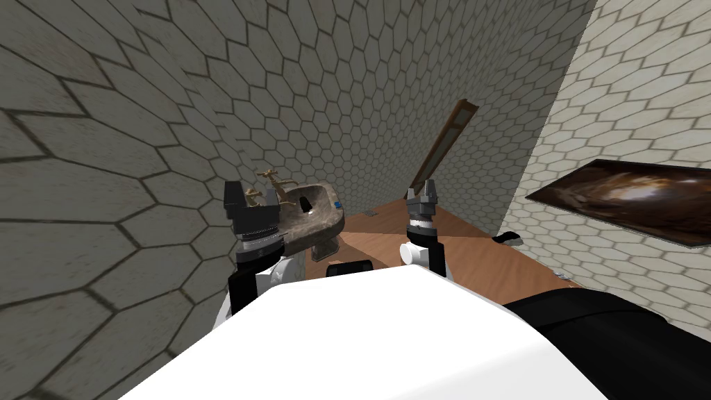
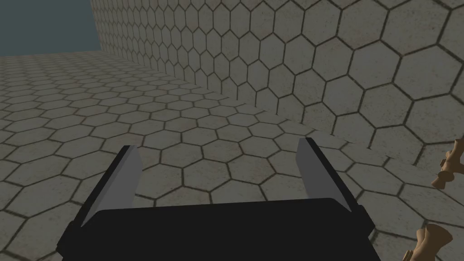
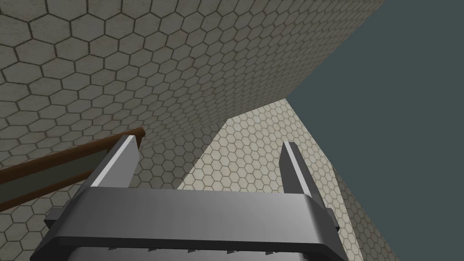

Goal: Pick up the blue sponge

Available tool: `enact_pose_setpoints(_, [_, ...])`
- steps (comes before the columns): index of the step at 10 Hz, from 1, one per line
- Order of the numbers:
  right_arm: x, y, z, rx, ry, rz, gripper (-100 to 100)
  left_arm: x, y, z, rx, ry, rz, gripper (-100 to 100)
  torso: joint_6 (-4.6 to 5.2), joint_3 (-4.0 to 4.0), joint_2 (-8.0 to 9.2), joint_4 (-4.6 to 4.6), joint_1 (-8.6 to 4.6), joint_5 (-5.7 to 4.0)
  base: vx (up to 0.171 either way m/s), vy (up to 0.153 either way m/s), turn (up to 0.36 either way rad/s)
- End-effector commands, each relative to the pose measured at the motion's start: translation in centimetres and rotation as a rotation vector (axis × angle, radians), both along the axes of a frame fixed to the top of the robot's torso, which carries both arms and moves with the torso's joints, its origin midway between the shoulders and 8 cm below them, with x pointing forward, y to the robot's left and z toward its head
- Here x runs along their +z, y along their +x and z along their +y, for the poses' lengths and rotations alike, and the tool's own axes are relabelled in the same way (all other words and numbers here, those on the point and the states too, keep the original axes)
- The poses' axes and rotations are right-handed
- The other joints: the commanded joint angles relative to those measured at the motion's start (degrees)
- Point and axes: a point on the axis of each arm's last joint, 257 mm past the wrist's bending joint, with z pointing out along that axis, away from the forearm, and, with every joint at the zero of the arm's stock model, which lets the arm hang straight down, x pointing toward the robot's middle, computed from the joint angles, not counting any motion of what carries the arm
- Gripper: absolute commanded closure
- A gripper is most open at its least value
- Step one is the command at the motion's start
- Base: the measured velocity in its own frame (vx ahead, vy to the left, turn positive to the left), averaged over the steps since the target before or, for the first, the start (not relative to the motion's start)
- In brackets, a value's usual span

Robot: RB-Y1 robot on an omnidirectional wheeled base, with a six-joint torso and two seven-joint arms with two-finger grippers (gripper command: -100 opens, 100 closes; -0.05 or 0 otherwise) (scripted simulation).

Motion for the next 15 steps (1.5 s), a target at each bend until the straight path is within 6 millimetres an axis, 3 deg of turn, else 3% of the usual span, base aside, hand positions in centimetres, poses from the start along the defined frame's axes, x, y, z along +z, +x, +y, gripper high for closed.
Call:
enact_pose_setpoints(1, [0.0,0.0,0.0,0.0,0.0,0.0,0,-0.4,1.0,-0.3,-0.023,0.015,0.036,-100,0.0,0.0,0.0,0.0,0.0,0.0,-0.012,-0.001,-0.032])
enact_pose_setpoints(15, [0.0,0.0,0.0,0.0,0.0,0.0,0,-2.9,7.2,-1.1,-0.121,0.006,0.272,-100,0.01,0.05,0.09,0.02,0.01,0.0,-0.021,0.001,-0.025])
